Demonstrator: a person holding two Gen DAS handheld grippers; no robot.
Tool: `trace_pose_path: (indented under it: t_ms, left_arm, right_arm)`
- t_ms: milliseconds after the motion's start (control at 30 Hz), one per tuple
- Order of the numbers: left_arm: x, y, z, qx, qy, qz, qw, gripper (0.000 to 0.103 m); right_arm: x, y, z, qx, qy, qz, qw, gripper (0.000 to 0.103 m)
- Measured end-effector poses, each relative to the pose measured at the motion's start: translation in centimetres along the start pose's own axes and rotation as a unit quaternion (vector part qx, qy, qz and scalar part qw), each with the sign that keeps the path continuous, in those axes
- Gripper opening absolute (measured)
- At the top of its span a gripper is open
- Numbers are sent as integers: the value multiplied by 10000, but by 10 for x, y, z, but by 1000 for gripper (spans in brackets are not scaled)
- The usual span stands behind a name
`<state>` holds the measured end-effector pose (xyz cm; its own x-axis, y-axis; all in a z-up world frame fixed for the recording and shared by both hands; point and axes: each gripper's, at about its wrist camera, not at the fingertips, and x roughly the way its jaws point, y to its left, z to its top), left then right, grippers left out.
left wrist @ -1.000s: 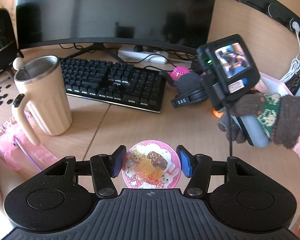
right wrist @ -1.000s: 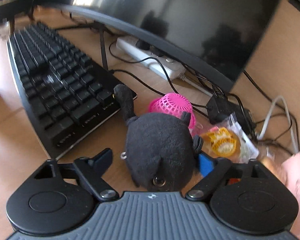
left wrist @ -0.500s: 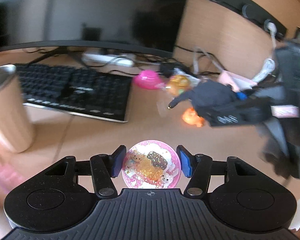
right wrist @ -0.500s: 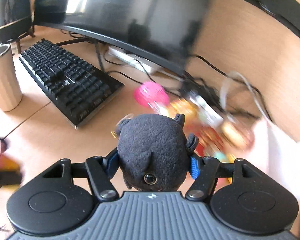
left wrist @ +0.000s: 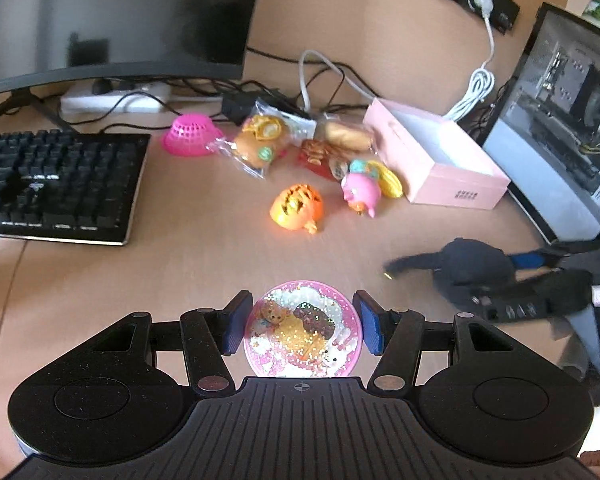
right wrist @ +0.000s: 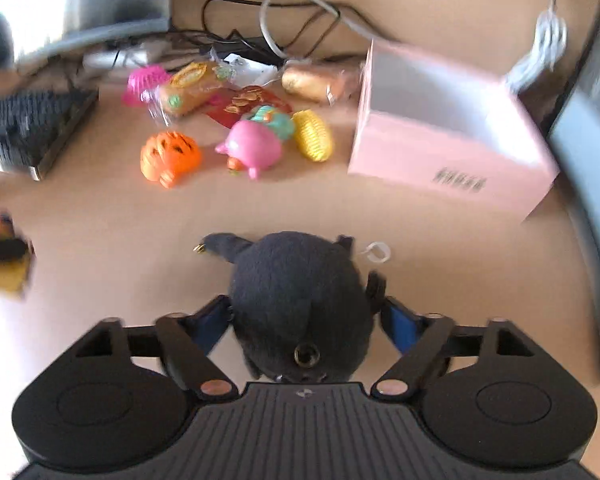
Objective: Organize objects
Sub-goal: 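Grasp the black plush cat with the right tool while the left tool holds the tin, then drop the tin and the plush cat into the pink box with both tools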
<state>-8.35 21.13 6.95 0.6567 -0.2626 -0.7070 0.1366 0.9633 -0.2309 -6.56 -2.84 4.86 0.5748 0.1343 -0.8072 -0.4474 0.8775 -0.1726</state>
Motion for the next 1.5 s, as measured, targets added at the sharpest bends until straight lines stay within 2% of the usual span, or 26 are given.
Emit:
trace_pose_path:
  t_ms: [133,233,267,300,333,367,467,567,700,800,933,1033,1133,1233,1367,1500]
  left_arm:
    - [2,-11,-6,-34,139,79,9999,61]
    - [3,-20,-11,-7,266,207,9994,61]
    - [3,-23,-12,2,298,247,9993,61]
    - [2,-26,-14,12,322,272,9991,61]
    - [2,-30,-15,30,356,290,9989,61]
    - [2,-33,-16,53,399,293,9988,61]
    - [8,-46,-16,168,659,145,9976,61]
    - [11,-66,-8,361,739,-89,9966,61]
    - [14,-103,36,536,468,-495,9962,61]
    - [21,-142,80,824,165,-708,9939,61]
    - [49,-181,146,1018,-427,-802,9906,61]
    - [82,-197,184,856,-861,-872,9888,61]
    - [120,-207,200,853,-918,-633,9901,61]
    - [141,-214,201,918,-951,-389,9905,60]
    - [137,-196,191,325,-1119,-555,9916,60]
    - [120,-167,159,-1,-994,-413,9942,60]
  right_arm:
    - [-2,9,-4,-692,-205,-29,9974,93]
    - [4,12,-1,-1003,-178,55,9948,93]
    - [6,11,-1,-1059,-151,140,9942,93]
    - [6,9,-1,-1060,-91,300,9939,86]
    - [7,3,0,-983,-4,549,9936,72]
    - [7,-3,0,-858,69,730,9936,69]
    - [-2,-30,4,-406,23,876,9953,68]
    - [-26,-66,5,12,-287,817,9962,68]
    - [-59,-104,-4,234,-778,425,9958,68]
    - [-72,-133,-14,524,-1042,382,9924,68]
    - [-81,-155,-27,840,-1380,279,9865,69]
    - [-84,-167,-37,1039,-1511,262,9827,69]
    - [-83,-175,-45,1085,-1514,286,9821,69]
    - [-76,-179,-46,1081,-1478,286,9827,69]
    - [-68,-191,-41,1188,-1503,398,9807,69]
    - [-54,-204,-18,1277,-1522,526,9786,69]
